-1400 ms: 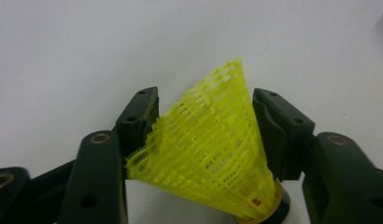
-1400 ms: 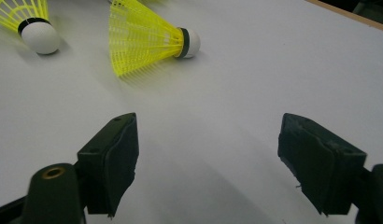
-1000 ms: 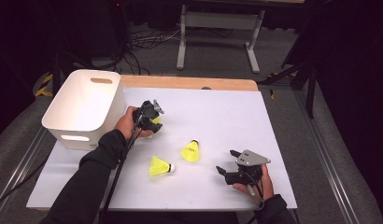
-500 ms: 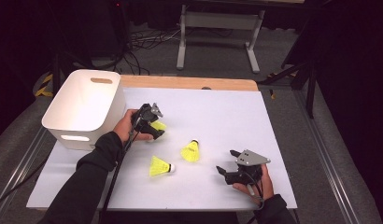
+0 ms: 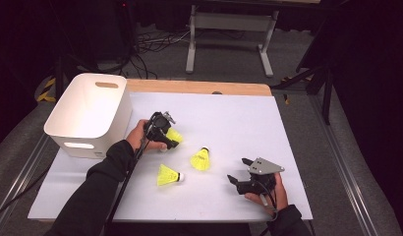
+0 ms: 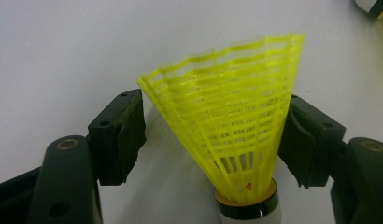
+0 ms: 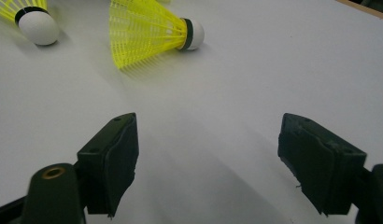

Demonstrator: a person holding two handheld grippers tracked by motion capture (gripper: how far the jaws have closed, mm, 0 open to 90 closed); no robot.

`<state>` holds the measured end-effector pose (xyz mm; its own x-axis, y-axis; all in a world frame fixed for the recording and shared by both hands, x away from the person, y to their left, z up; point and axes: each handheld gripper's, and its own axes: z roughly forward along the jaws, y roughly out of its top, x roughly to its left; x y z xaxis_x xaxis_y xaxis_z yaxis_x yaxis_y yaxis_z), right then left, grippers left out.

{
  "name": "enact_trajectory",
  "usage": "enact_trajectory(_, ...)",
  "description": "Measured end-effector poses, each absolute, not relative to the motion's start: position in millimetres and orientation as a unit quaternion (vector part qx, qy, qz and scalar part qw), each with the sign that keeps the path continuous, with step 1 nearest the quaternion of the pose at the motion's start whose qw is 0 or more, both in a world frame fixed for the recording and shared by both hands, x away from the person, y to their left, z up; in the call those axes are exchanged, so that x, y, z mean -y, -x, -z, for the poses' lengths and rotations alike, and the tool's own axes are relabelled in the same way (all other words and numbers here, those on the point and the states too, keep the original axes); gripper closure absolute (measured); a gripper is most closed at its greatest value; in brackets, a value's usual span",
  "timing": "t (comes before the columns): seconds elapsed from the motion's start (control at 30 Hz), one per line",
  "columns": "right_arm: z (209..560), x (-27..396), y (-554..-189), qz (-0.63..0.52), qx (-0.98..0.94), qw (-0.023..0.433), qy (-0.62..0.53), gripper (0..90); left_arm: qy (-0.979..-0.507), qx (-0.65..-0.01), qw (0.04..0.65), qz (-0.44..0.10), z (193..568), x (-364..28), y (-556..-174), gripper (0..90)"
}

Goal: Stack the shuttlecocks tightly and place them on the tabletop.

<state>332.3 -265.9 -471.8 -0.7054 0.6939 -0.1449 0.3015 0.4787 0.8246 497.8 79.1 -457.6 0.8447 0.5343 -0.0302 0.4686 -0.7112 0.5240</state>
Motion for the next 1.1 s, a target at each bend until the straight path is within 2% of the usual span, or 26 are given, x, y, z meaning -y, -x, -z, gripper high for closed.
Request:
enact_trajectory(0.13, 471.5, 266.1, -331.8, -0.413, -0.826, 0.238, -0.302, 21.4, -0.929, -0.262, 0.253, -0.065, 459.0, -73.6, -499.9, 34.7)
enact_trajectory(0.27, 470.9, 267.0, -331.7, -0.415, -0.825, 0.238, -0.302, 21.4, -0.942, -0.225, 0.235, -0.084, 453.0, -72.2, -497.7, 50.5)
enact_trajectory(0.37, 470.6, 266.7, -331.5, -0.415, -0.824, 0.238, -0.302, 21.4, -0.944, -0.203, 0.225, -0.130, 445.3, -74.7, -495.9, 52.6)
enact_trajectory(0.47, 470.9, 266.4, -331.6, -0.413, -0.826, 0.238, -0.302, 21.4, -0.948, -0.187, 0.216, -0.141, 442.7, -77.7, -496.1, 53.5)
enact_trajectory(0.6, 471.7, 265.7, -332.2, -0.412, -0.827, 0.236, -0.301, 21.4, -0.952, -0.169, 0.206, -0.149, 442.1, -84.3, -496.3, 52.0)
enact_trajectory(0.77, 472.0, 265.5, -332.1, -0.412, -0.827, 0.236, -0.301, 21.3, -0.958, -0.156, 0.212, -0.118, 448.7, -85.8, -492.1, 44.2)
enact_trajectory(0.87, 472.1, 265.3, -332.1, -0.412, -0.827, 0.235, -0.301, 21.3, -0.958, -0.160, 0.213, -0.110, 449.7, -85.4, -491.4, 30.8)
enact_trajectory(1.1, 472.2, 265.5, -332.2, -0.414, -0.827, 0.231, -0.302, 21.3, -0.942, -0.167, 0.281, -0.077, 444.9, -88.1, -489.8, 28.4)
